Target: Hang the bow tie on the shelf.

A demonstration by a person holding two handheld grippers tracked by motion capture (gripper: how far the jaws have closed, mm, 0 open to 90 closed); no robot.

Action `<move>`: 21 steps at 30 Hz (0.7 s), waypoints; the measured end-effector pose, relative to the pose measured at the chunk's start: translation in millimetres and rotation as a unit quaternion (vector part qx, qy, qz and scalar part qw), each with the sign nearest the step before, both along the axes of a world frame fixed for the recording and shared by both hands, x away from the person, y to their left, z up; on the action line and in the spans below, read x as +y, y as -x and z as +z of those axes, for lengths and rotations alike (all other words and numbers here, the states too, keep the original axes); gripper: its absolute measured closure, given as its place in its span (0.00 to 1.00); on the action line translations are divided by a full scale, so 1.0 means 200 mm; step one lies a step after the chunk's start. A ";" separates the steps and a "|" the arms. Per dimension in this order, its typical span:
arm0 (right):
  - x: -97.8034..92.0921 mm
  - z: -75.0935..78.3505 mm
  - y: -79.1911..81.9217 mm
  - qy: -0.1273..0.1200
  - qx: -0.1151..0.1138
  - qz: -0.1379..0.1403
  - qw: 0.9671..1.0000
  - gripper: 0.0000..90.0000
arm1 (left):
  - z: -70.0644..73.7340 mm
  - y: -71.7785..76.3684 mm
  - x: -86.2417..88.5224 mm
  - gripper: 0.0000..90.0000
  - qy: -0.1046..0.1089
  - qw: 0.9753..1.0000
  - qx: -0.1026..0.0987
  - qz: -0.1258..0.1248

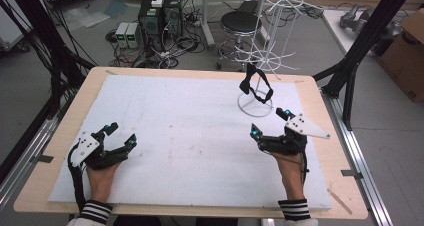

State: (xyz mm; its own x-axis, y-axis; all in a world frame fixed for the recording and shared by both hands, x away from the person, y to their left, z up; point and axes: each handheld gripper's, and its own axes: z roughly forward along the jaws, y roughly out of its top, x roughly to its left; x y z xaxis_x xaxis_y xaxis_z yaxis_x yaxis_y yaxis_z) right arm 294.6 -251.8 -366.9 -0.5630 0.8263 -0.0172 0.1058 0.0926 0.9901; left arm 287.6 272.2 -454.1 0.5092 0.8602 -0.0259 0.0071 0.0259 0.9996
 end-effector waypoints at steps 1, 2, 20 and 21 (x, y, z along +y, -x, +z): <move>0.00 -0.01 0.01 0.003 0.002 -0.003 1.000 0.00 | 0.00 0.00 0.00 0.21 0.001 1.000 0.000 0.000; 0.00 -0.04 0.03 0.007 0.001 -0.005 1.000 0.00 | 0.00 0.00 0.00 0.21 0.000 1.000 0.000 0.001; -0.07 -0.41 0.15 0.029 0.009 -0.081 0.996 0.01 | 0.00 0.00 0.00 0.21 0.000 1.000 0.000 0.001; -0.07 -0.41 0.16 0.029 0.006 -0.083 0.996 0.01 | 0.00 0.00 0.00 0.21 0.000 1.000 0.001 0.001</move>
